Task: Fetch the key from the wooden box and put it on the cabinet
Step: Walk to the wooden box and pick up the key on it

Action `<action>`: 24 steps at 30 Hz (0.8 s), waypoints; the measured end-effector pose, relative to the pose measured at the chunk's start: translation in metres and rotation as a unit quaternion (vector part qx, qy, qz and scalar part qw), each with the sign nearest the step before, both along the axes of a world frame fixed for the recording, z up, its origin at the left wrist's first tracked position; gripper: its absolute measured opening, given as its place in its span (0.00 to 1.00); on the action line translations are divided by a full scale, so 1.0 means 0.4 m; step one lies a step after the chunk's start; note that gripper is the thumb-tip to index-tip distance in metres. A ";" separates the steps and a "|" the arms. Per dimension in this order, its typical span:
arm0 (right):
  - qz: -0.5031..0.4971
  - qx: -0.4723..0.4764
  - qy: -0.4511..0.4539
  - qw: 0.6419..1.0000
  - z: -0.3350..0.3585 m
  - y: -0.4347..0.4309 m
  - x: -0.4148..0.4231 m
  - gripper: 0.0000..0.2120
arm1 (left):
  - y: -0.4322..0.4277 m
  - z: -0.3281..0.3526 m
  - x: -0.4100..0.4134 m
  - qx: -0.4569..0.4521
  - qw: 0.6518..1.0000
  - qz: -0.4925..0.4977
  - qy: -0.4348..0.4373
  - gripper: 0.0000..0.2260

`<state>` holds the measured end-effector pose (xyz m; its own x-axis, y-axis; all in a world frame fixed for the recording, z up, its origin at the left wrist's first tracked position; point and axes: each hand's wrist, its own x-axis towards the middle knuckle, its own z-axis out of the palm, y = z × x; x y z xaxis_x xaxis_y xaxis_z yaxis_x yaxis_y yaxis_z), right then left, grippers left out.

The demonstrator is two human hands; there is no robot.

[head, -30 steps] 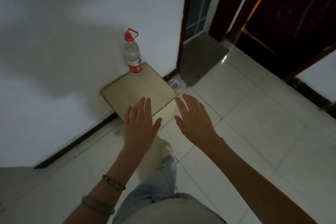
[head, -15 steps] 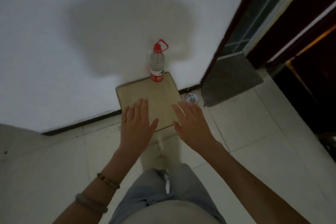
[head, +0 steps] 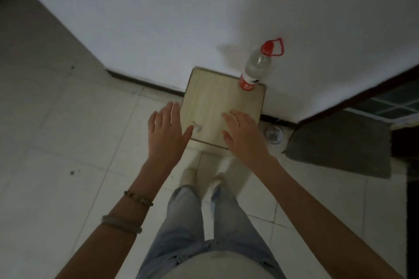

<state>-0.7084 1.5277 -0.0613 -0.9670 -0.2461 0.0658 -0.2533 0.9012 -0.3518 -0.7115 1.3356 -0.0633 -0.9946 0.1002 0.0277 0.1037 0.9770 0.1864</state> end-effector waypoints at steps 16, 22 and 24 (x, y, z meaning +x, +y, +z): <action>0.037 -0.090 -0.116 0.988 -0.542 -0.108 -0.143 0.12 | -0.102 -0.395 0.047 -0.037 0.989 0.103 -0.097 0.29; 0.074 -0.065 -0.129 0.987 -0.760 -0.115 -0.195 0.12 | -0.116 -0.569 0.037 -0.029 0.989 0.114 -0.093 0.29; 0.090 -0.072 -0.132 0.985 -0.809 -0.111 -0.209 0.13 | -0.118 -0.608 0.031 -0.028 0.989 0.112 -0.090 0.29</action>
